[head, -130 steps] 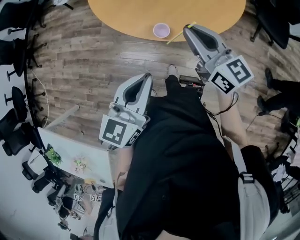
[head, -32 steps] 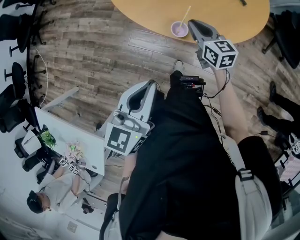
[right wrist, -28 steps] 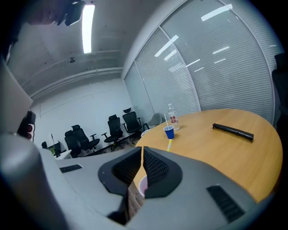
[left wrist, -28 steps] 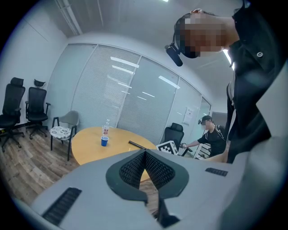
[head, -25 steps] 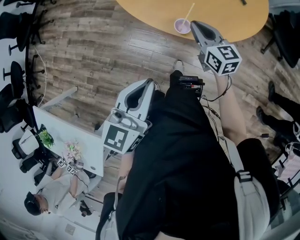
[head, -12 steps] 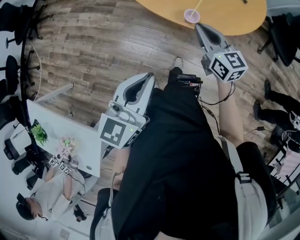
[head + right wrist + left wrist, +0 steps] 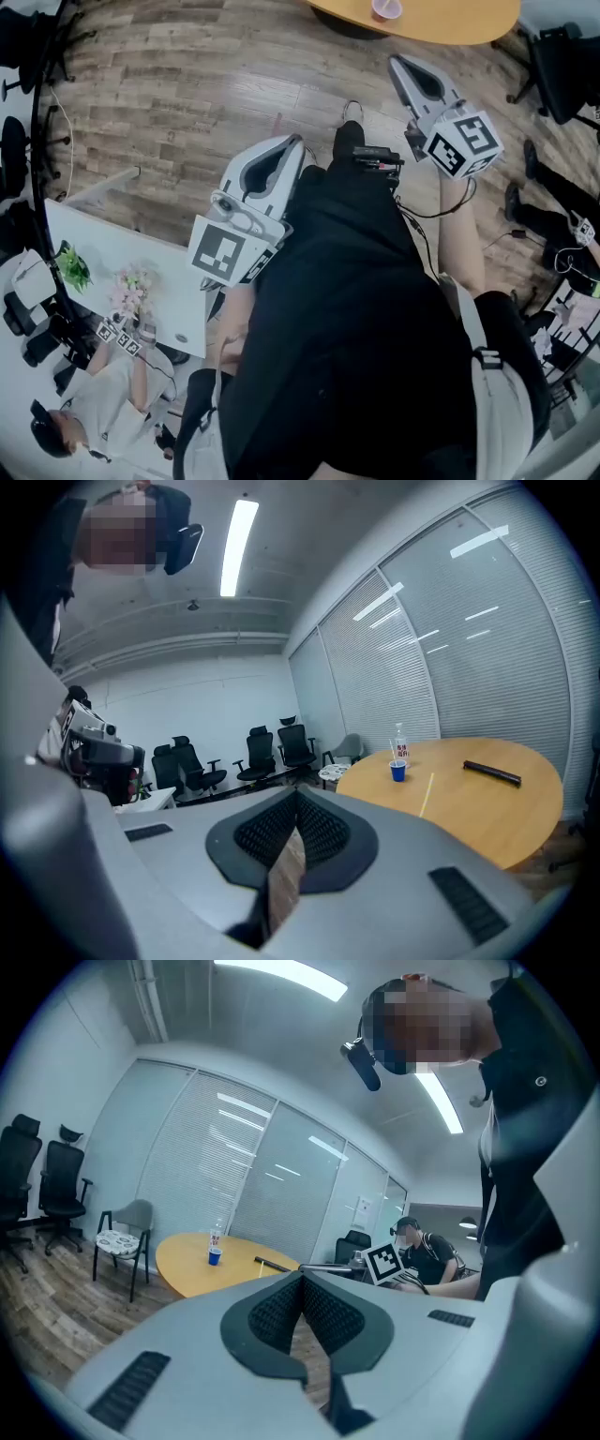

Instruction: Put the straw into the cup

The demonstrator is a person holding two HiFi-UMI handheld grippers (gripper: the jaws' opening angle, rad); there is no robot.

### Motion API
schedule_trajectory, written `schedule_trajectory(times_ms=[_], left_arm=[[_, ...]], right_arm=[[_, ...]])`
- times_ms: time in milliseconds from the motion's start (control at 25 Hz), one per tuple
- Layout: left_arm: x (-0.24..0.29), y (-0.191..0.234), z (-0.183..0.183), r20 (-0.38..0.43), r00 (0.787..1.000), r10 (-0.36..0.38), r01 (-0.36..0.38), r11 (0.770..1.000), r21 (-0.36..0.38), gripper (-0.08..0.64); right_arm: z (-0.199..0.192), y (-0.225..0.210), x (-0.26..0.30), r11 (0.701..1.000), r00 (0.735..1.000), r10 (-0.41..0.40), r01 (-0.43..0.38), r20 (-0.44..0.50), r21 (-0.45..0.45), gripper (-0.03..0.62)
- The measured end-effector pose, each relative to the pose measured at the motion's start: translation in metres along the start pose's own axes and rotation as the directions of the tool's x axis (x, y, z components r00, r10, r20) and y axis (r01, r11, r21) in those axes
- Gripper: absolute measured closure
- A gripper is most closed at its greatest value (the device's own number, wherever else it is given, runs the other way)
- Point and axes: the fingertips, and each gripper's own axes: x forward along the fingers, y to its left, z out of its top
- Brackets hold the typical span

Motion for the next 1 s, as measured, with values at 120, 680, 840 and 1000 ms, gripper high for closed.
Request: schedule_trajectory(times_ms=[120, 680, 840, 1000], left_arm=[[-0.013, -0.005, -0.011, -0.013, 0.999, -0.041, 0.041, 0.999, 0.004, 0.549], [-0.014, -0.037, -0.022, -0.03, 0.982, -0.187, 0.188, 0.982, 0.034, 0.549], [-0.014, -0.054, -0.021, -0.038, 0.981, -0.191, 0.192, 0.98, 0.048, 0.549], [-0.022, -0.071, -0.025, -0.04, 0.985, -0.168, 0.169, 0.984, 0.046, 0.549]], right_arm=[[-0.005, 0.021, -0.02, 1.0, 1.0, -0.014, 0.014, 0.004, 0.005, 0.574], [-0.037, 0.047, -0.113, 0.986, 0.989, -0.147, 0.148, -0.012, 0.075, 0.574], [-0.029, 0.058, -0.128, 0.995, 0.996, -0.094, 0.095, -0.006, 0.042, 0.574], [-0.026, 0.07, -0.155, 0.997, 0.998, -0.069, 0.069, 0.002, 0.026, 0.574]])
